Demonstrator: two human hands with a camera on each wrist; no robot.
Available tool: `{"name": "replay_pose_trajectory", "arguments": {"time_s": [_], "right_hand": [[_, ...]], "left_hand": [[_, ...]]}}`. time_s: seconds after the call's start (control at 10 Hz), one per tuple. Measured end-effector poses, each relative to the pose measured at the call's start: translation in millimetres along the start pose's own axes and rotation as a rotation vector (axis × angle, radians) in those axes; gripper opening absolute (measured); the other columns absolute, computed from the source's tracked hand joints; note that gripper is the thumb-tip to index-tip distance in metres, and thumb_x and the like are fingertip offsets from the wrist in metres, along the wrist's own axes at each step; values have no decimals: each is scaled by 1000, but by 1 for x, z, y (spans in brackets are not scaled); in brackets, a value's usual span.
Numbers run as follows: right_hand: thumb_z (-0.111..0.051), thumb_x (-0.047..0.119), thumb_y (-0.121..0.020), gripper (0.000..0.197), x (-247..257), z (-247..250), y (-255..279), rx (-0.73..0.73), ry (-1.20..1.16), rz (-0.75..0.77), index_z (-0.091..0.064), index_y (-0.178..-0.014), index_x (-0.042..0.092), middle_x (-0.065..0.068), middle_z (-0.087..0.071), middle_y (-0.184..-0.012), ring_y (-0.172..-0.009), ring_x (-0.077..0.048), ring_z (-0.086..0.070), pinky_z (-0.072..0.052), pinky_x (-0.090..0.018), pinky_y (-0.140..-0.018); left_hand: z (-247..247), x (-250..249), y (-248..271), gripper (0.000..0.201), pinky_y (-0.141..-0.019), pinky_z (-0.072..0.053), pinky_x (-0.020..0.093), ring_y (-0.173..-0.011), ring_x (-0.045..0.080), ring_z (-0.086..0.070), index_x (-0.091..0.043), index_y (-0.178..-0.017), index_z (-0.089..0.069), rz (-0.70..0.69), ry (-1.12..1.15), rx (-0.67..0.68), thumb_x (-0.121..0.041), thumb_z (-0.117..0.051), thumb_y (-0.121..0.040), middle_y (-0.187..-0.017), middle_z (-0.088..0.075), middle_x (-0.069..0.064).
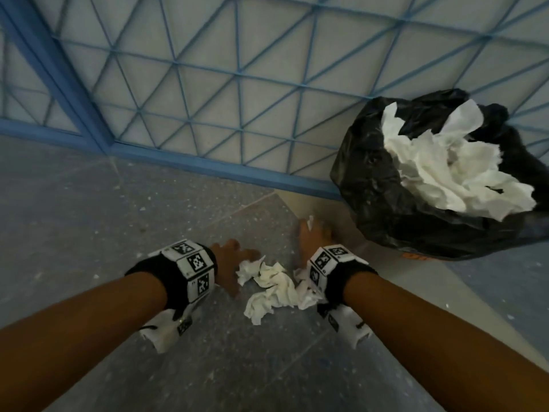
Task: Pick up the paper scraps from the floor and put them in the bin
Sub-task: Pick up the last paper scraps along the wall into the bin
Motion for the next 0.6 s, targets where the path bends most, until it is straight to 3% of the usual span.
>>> {"name": "replay_pose_trajectory", "arguments": {"time_s": [0.1,0.2,0.3,0.4,0.5,0.6], "right_hand": [[-38,19,-94,46,-4,-12,-22,14,-49,-84,-31,-139,13,-21,-24,-150,-136,-40,-26,-27,-51,-113],[-40,16,-95,43,-8,-15,-24,64,-68,-83,-37,-137,5,-24,-19,-150,-138,-39,-22,-23,-47,-115],[-46,10,-92,45,-12,-2,0,86,-165,-63,-37,-136,3,-20,-16,-150,-138,-37,-26,-30,-44,-111],[-47,6,-91,39,-10,1,8,67,-87,37,-43,-130,-1,-22,-23,-147,-132,-38,-34,-36,-43,-106],[-48,9,-91,33,-1,11,15,47,-50,99,-50,-122,0,-22,-32,-140,-127,-37,-37,-37,-41,-105],[-52,20,-89,36,4,17,24,53,30,170,-53,-120,3,-19,-34,-141,-131,-37,-31,-32,-44,-111]], "left_hand": [[-13,-5,-5,97,-111,-29,52,-134,46,-23,-40,-145,1,13,-41,-42,-41,-68,-77,-152,-8,13],[-15,-7,-7,69,-103,-38,44,-125,39,-37,-33,-142,-22,-25,119,-209,-27,-60,-85,-141,-25,14],[-14,-6,-10,47,-98,-41,32,-116,30,-49,-20,-132,-42,-44,282,-296,-20,-57,-87,-132,-39,15],[-4,-7,-8,41,-96,-40,27,-116,29,-50,-12,-126,-49,-34,369,-338,-19,-59,-87,-129,-45,16],[9,-6,-4,38,-95,-39,28,-115,31,-50,-7,-123,-53,-17,510,-490,-15,-58,-87,-127,-49,18],[17,-13,-3,35,-99,-37,28,-119,30,-49,-3,-123,-53,-19,682,-597,-13,-53,-89,-130,-48,19]]}}
Point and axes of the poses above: each hand's wrist, its own y-axis away from the middle knuckle, its own z-axis out of the back of the hand, x = y × z, the point moved 1 cm from there along -y, towards the middle knuckle
